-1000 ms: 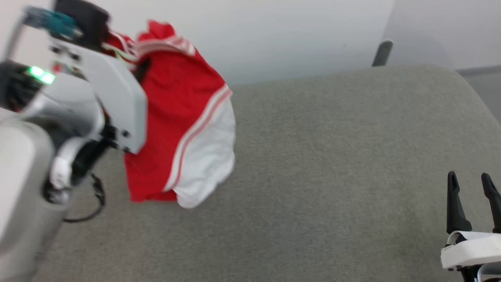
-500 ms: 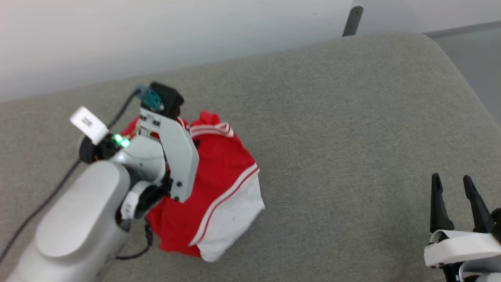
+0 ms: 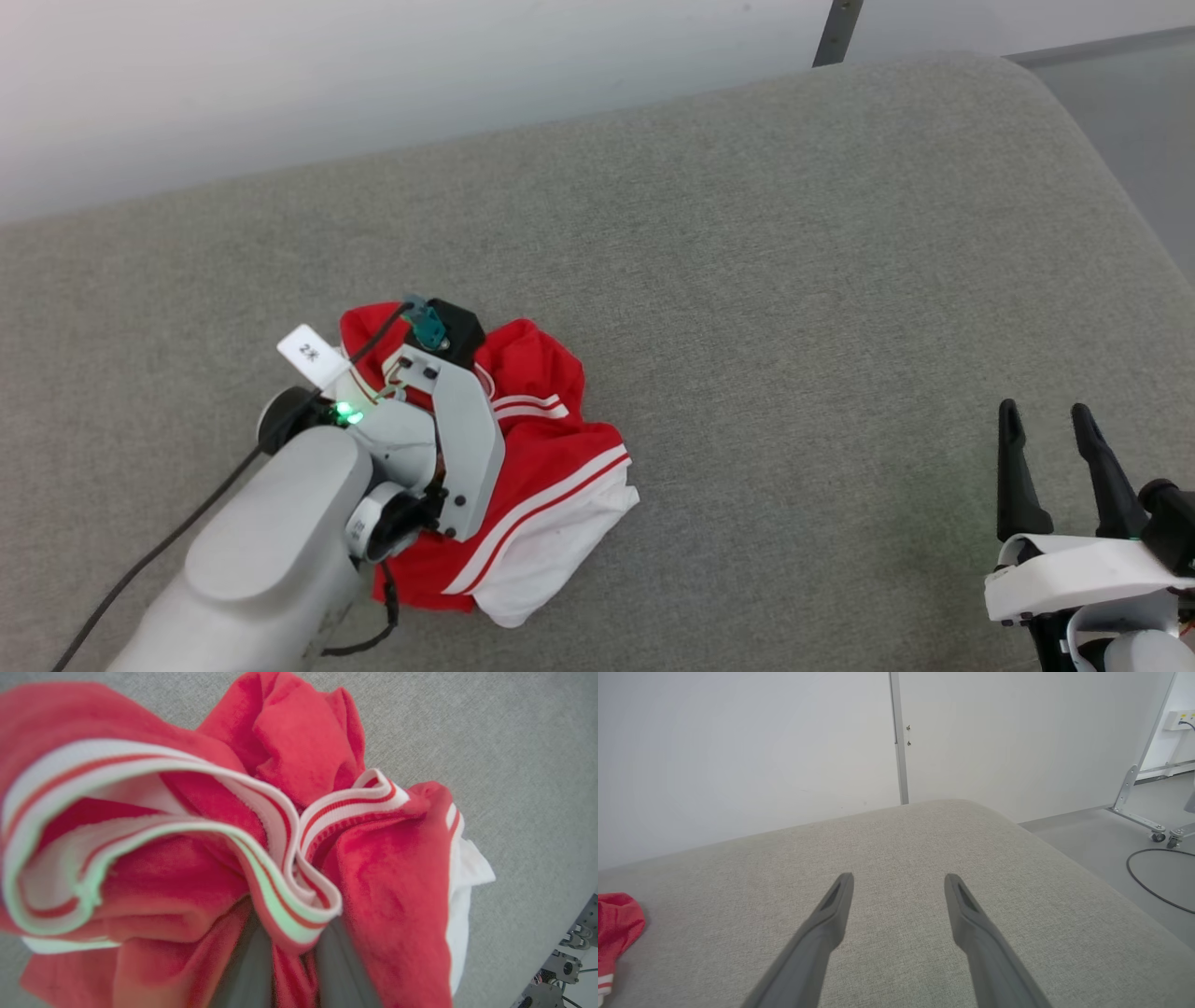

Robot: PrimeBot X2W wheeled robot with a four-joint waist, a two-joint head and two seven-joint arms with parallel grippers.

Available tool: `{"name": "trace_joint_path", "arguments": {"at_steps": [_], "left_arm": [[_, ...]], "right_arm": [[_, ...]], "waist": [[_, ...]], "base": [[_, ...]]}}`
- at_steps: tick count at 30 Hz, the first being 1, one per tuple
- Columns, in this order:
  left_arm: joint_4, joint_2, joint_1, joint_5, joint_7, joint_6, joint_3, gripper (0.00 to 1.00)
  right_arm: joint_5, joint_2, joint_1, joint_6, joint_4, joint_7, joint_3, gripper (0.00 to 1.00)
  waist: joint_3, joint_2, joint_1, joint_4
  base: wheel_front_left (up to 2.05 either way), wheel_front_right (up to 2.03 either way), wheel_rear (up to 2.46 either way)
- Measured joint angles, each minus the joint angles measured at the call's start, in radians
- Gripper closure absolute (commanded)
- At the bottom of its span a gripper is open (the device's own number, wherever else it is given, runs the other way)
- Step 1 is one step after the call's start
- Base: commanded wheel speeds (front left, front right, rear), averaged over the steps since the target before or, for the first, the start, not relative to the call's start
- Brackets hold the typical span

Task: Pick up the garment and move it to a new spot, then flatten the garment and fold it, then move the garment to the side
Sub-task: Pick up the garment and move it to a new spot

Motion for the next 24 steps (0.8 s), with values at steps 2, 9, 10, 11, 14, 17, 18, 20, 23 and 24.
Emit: {"name": "trace_joint_path", "arguments": {"at_steps": [2,9,10,11,14,17,18,20,23,24], "left_arm": [[0.028,-0.011,-0.011,0.000,-0.017,-0.013,-0.002,0.56],[0.078,-0.023,-0.044,-0.015,-0.047,-0.039,0.007,0.00],[0.076,-0.022,-0.047,-0.019,-0.049,-0.043,0.010,0.00],[0.073,-0.021,-0.050,-0.023,-0.051,-0.043,0.013,0.00],[0.048,-0.001,-0.050,-0.025,-0.059,-0.048,0.019,0.00],[0.005,0.015,-0.048,-0.036,-0.075,-0.048,0.036,0.00],[-0.012,0.022,-0.045,-0.037,-0.083,-0.048,0.040,0.00],[-0.044,0.037,-0.033,-0.042,-0.098,-0.046,0.053,0.00],[-0.096,0.062,-0.003,-0.042,-0.138,-0.040,0.069,0.00],[-0.114,0.068,0.009,-0.043,-0.158,-0.034,0.079,0.00]], "right_arm": [[0.000,-0.001,-0.003,0.000,0.004,-0.001,0.007,0.00],[0.005,-0.015,-0.002,0.000,0.019,-0.004,0.014,0.00],[0.007,-0.017,-0.001,0.000,0.020,-0.004,0.015,0.00],[0.007,-0.020,0.000,0.000,0.022,-0.004,0.016,0.00],[0.008,-0.029,0.004,0.000,0.025,-0.004,0.018,0.00],[0.009,-0.037,0.016,0.000,0.024,-0.003,0.020,0.00],[0.009,-0.039,0.022,0.000,0.023,-0.002,0.021,0.00],[0.009,-0.042,0.026,0.000,0.020,0.002,0.024,0.00],[0.009,-0.044,0.042,0.000,0.012,0.009,0.032,0.00],[0.009,-0.045,0.048,0.000,0.012,0.011,0.037,0.00]], "waist": [[0.000,0.0000,0.0000,0.003],[-0.021,0.0000,0.0000,0.022],[-0.026,0.0000,0.0000,0.026],[-0.032,0.0000,0.0000,0.029],[-0.049,0.0000,0.0000,0.043],[-0.066,0.0000,0.0000,0.060],[-0.073,0.0000,0.0000,0.066],[-0.087,0.0000,0.0000,0.077],[-0.111,0.0000,0.0000,0.095],[-0.120,0.0000,0.0000,0.100]], "base": [[0.00,0.00,0.00],[0.00,0.00,0.00],[0.00,0.00,0.00],[0.00,0.00,0.00],[0.00,0.00,0.00],[0.00,0.00,0.00],[0.00,0.00,0.00],[0.00,0.00,0.00],[0.00,0.00,0.00],[0.00,0.00,0.00]]}}
